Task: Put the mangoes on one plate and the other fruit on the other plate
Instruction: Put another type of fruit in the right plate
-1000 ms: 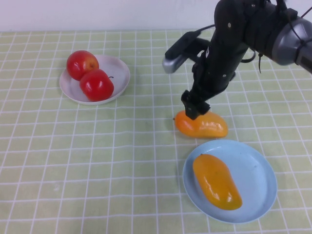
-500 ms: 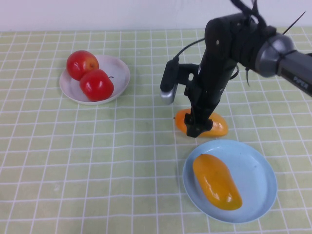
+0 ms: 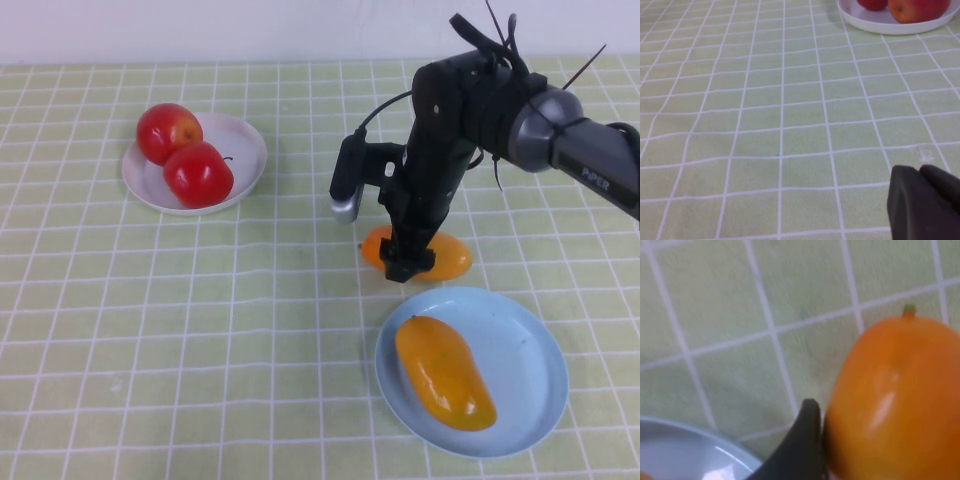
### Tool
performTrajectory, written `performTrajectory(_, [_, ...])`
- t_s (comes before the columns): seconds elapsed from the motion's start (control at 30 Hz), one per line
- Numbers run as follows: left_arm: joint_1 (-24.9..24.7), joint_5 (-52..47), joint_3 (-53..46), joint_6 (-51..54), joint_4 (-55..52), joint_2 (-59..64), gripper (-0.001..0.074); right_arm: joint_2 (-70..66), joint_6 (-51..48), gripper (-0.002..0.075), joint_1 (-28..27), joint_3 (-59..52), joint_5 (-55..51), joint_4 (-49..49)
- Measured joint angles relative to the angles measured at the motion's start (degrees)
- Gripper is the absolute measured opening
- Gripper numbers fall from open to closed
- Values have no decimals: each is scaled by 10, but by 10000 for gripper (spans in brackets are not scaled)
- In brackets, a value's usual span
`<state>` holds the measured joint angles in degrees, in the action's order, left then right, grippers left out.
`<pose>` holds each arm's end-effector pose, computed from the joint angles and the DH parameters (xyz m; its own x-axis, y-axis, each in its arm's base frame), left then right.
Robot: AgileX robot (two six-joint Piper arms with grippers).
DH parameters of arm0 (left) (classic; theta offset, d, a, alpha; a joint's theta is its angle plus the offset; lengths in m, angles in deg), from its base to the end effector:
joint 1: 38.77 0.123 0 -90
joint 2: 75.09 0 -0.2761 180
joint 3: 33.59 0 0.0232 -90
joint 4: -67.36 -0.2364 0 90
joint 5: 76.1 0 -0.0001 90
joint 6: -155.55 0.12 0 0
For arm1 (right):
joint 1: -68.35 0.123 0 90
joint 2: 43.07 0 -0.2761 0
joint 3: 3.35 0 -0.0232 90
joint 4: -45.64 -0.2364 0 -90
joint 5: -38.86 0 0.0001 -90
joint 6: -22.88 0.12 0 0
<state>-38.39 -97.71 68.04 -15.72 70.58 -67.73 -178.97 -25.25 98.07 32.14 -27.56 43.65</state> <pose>0.0747 -0.0020 0.1633 -0.2947 0.0980 -0.9505 0.0428 0.9951 0.0893 0.3995 0.2325 0.1784 -0.2041 -0.9628 -0.1773 -0.9619 0.2309 -0.1467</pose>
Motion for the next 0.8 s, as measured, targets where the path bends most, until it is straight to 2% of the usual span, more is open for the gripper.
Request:
performTrajectory(0.2, [0,0,0,0,0,0,-1,-13,19,634,-1,0,1,13])
performTrajectory(0.33, [0,0,0,0,0,0,-1,-14,40,517,-1,0,3,13])
performTrajectory(0.5, [0,0,0,0,0,0,-1,0,70,509,-1,0,3,14])
performTrajectory(0.67, [0,0,0,0,0,0,-1,55,214,509,-2,0,1,15])
performTrajectory(0.8, [0,0,0,0,0,0,-1,121,410,509,-2,-24,-15,24])
